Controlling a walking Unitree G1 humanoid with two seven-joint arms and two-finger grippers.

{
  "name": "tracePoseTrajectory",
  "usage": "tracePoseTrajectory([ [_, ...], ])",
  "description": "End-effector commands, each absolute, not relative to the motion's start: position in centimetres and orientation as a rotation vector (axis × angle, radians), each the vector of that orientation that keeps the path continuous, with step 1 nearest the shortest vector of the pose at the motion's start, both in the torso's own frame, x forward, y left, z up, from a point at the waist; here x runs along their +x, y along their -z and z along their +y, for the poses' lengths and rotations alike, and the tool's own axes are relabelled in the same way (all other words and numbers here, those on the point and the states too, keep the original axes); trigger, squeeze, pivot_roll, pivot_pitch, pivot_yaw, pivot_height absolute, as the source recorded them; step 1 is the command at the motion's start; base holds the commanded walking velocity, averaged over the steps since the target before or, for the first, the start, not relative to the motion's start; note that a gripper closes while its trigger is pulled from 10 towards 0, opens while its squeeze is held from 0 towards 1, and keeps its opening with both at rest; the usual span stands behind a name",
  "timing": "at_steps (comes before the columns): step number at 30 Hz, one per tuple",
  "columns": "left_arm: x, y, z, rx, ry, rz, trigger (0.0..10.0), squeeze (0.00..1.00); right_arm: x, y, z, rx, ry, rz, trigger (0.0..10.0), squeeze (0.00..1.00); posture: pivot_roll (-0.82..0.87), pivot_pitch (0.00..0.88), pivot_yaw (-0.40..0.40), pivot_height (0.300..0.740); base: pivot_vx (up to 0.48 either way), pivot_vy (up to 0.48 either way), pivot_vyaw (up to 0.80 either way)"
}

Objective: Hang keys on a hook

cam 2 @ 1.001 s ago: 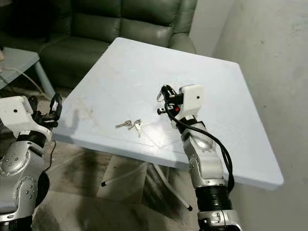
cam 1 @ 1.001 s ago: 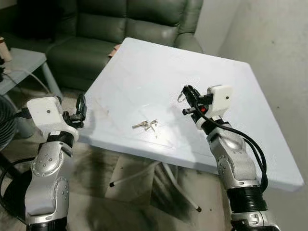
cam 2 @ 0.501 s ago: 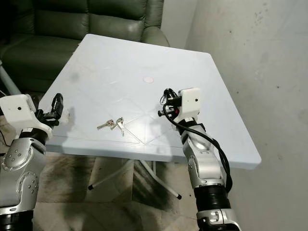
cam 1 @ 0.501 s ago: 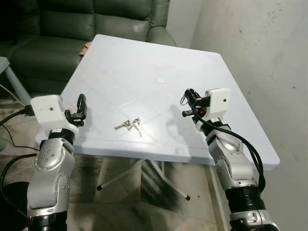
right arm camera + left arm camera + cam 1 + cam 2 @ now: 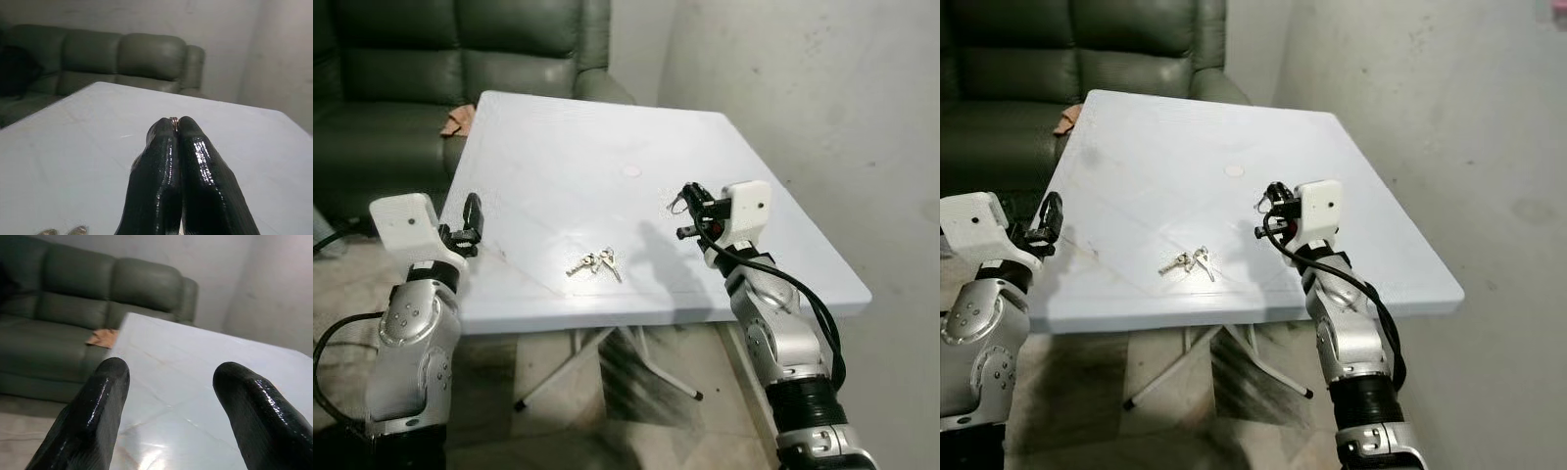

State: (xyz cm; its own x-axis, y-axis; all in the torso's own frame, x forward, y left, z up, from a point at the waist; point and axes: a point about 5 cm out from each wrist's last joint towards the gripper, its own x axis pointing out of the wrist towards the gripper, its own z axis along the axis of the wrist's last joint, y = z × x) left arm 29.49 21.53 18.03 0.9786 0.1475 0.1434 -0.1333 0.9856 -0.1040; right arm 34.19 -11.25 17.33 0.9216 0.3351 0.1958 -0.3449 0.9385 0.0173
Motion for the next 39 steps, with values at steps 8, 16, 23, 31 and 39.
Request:
tracePoseTrajectory([
  [8,30.00,-18.11,20.67,-0.106,-0.122,-0.158,10.0,0.00,34.35,-17.54,-12.34,0.030,-0.318,-0.201,10.0,0.00,-0.01,0.000,-0.089,0.740,0.000,0.000,-0.74],
  [16,30.04,-18.29,20.20,-0.085,-0.091,-0.173,10.0,0.00,34.46,-17.55,-12.41,0.026,-0.318,-0.201,10.0,0.00,-0.01,0.000,-0.091,0.740,0.000,0.000,-0.74],
  [23,29.98,-18.32,19.97,-0.057,-0.075,-0.174,10.0,0.00,34.48,-17.55,-12.38,0.024,-0.319,-0.200,10.0,0.00,-0.01,0.000,-0.095,0.740,0.000,0.000,-0.74],
  [31,29.97,-18.28,19.95,-0.069,-0.066,-0.177,10.0,0.00,34.46,-17.56,-12.53,0.021,-0.310,-0.201,10.0,0.00,-0.01,0.000,-0.088,0.740,0.000,0.000,-0.74],
  [39,29.88,-18.10,19.97,-0.085,-0.062,-0.169,10.0,0.00,34.22,-17.25,-12.86,0.021,-0.295,-0.192,10.0,0.00,-0.02,0.000,-0.080,0.740,0.000,0.000,-0.74],
])
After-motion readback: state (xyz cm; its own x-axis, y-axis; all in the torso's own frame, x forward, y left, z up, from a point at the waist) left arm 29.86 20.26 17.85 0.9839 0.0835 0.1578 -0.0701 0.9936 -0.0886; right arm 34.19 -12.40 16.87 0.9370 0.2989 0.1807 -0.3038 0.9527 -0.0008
